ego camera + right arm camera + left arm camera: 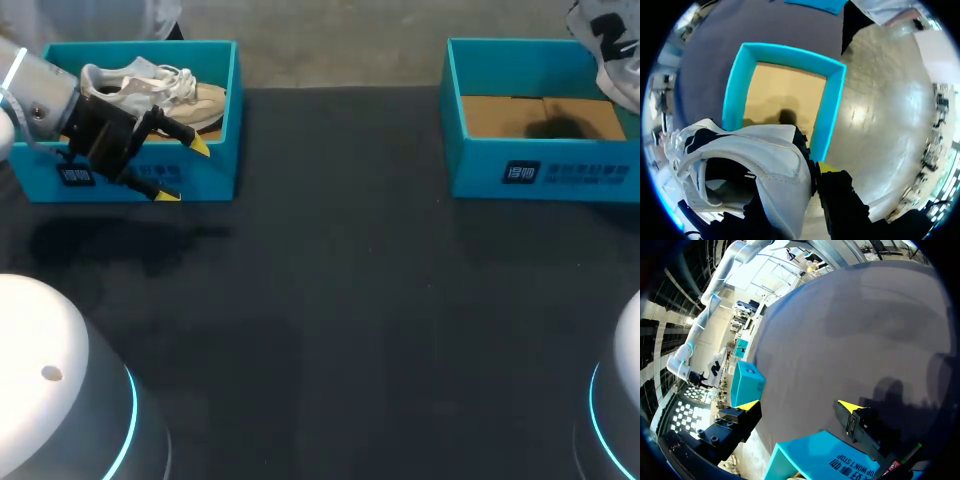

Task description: Take the shoe out of the shoebox, open the shoe tongue, remove and reinsert the insole, then place the shoe into the shoebox

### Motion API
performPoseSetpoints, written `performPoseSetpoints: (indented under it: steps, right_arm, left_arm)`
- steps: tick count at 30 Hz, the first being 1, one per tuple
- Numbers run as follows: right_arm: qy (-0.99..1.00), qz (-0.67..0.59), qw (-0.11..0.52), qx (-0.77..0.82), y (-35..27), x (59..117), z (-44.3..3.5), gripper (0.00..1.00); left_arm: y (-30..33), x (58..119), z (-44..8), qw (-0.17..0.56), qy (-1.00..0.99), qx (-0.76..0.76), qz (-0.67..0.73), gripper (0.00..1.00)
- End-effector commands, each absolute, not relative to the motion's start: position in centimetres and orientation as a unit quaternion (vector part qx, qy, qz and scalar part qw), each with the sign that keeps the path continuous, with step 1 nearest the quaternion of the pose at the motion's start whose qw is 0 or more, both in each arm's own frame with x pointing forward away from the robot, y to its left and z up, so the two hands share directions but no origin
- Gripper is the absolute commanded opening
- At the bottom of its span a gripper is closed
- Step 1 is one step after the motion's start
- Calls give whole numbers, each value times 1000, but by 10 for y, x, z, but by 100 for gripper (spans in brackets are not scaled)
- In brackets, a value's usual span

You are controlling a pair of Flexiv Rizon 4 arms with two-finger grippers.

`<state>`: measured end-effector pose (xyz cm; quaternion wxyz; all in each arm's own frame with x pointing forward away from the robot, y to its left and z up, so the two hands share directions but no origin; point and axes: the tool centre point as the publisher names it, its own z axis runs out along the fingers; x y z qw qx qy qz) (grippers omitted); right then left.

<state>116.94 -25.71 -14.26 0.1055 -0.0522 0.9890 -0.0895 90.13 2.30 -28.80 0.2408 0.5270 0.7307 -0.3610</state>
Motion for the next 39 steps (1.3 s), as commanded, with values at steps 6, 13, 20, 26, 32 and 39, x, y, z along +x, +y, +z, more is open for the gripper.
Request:
performPoseSetpoints:
  steps: [6, 13, 20, 26, 32, 39]
  right_arm:
    - [969, -52, 55, 236, -296, 1174, -146, 0]
    - [921, -33, 56, 384, -322, 1154, -149, 0]
    - [849, -16, 52, 525, -328, 1134, -152, 0]
    - [789, -47, 51, 610, -319, 1118, -158, 0]
    - [727, -38, 36, 684, -323, 1095, -169, 0]
    - [674, -44, 27, 737, -323, 1072, -179, 0]
  left_arm:
    - [23, 900, -287, 240, 732, 527, -359, 100]
    - [23, 900, -287, 240, 732, 527, -359, 100]
    - [23, 900, -287, 240, 732, 527, -359, 100]
    - [23, 900, -287, 240, 732, 527, -359, 100]
    - [23, 900, -287, 240, 732, 527, -359, 100]
    - [23, 900, -287, 240, 732, 527, -359, 100]
